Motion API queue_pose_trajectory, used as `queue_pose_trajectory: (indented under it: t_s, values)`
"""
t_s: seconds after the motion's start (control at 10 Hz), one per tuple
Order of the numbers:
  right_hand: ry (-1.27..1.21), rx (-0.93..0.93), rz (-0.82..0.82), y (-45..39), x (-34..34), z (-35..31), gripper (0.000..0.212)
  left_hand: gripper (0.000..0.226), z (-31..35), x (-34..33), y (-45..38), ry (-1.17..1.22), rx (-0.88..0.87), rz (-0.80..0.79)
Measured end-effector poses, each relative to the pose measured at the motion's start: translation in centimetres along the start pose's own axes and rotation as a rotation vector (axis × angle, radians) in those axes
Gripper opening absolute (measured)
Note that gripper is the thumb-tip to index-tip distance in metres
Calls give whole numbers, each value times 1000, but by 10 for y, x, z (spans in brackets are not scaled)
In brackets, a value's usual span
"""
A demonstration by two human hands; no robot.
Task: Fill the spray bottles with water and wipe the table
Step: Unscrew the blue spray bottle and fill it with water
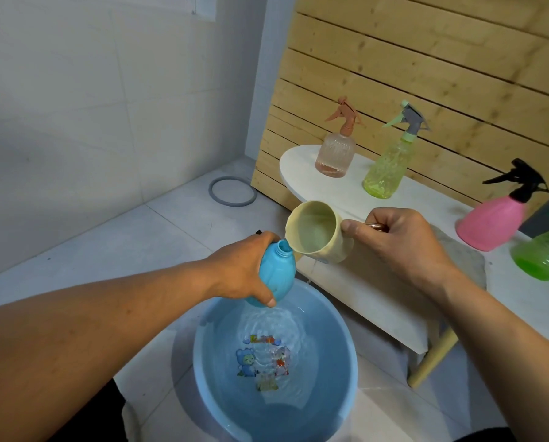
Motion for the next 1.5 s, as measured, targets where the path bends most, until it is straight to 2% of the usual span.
queue_pose_trajectory:
  t_s: [1.1,1.5]
  values:
    - [59,45,33,3,5,-6,40,107,-1,-5,-3,-23,-18,-6]
    - [108,57,53,5,7,-12,43,107,0,-5,-3,-25,-27,-3]
Point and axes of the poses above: each hand's wrist, its own y-axis away from the middle knuckle, its own x-axis out of the back of the hand, z = x × y, the point moved 7 cm from there along -y, towards the middle knuckle, and after that the axes turned 12 degrees about x, right-handed, at the moved point
